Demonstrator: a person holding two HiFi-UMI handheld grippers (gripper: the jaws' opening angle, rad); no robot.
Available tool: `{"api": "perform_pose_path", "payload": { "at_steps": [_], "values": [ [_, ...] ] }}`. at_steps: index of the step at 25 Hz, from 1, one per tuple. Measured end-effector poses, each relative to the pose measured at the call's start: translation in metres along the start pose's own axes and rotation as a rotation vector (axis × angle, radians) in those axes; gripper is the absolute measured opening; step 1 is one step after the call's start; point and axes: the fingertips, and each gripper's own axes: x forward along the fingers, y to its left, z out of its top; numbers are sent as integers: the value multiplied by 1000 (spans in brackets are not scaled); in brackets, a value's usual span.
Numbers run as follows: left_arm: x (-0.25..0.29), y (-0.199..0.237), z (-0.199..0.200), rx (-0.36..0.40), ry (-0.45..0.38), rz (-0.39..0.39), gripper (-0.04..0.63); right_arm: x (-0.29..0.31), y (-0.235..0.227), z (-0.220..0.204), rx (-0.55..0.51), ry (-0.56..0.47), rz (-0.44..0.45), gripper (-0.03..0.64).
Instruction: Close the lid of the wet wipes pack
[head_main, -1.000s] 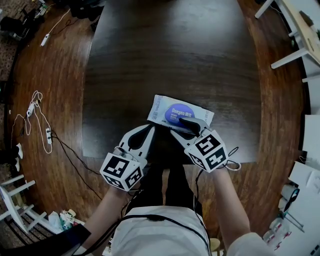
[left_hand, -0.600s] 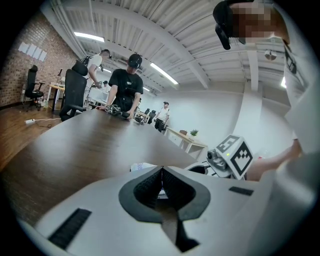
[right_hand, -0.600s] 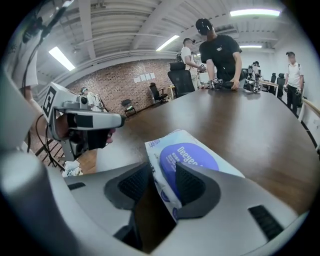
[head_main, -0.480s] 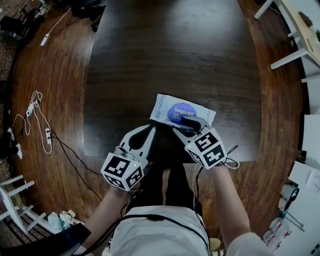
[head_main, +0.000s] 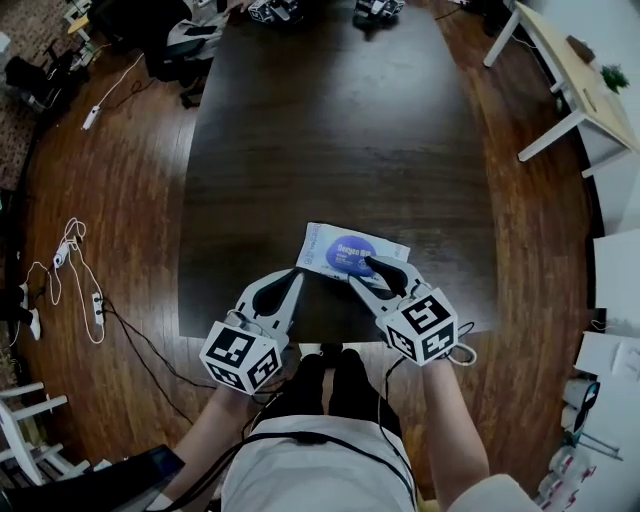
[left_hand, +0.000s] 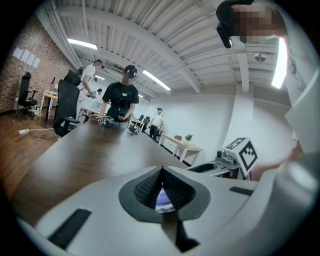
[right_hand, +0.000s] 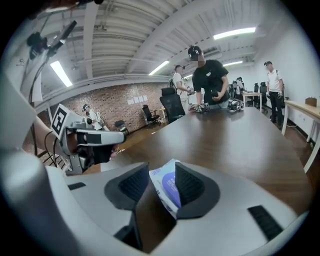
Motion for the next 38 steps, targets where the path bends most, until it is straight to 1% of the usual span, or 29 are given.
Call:
{"api": "perform_pose_path", "payload": {
  "at_steps": [4,6,8,9,10,12,14,18,23,26,28,31,34,38],
  "values": [
    [-5,-12,35,29,-57,-7,2,-35,5,35,-13,-84,-34,164],
    [-9,-19,52,41,-89,-13,2,-54,9,51,-28,-127,-58,105],
    [-17,-30,65,59,-113,-25,2,-75,16,66,-29,-167,-77,97],
    [-22,-36,72,70,-124,-32,2,-85,20,72,-24,-190,-85,62],
    [-27,-41,78,83,-133,-38,2,-95,24,78,-17,-213,-91,44],
    [-36,-49,93,107,-145,-45,2,-109,30,85,-5,-258,-106,41],
    [-44,-53,101,118,-153,-54,2,-120,34,88,-1,-291,-128,8],
    [-53,-58,94,118,-165,-99,2,-138,46,88,8,-326,-168,8],
    [-64,-70,86,125,-158,-141,2,-159,70,89,-15,-353,-221,8],
    [-71,-80,85,130,-150,-156,2,-170,87,85,-16,-367,-226,8],
    [-77,-87,81,137,-163,-166,2,-176,97,80,-23,-373,-223,8],
    [-91,-107,76,143,-178,-161,2,-193,112,72,-33,-387,-214,8],
    [-116,-131,68,148,-195,-145,2,-214,133,62,-42,-409,-183,8],
    [-151,-167,41,163,-226,-114,2,-245,161,39,-56,-440,-166,8]
  ]
}}
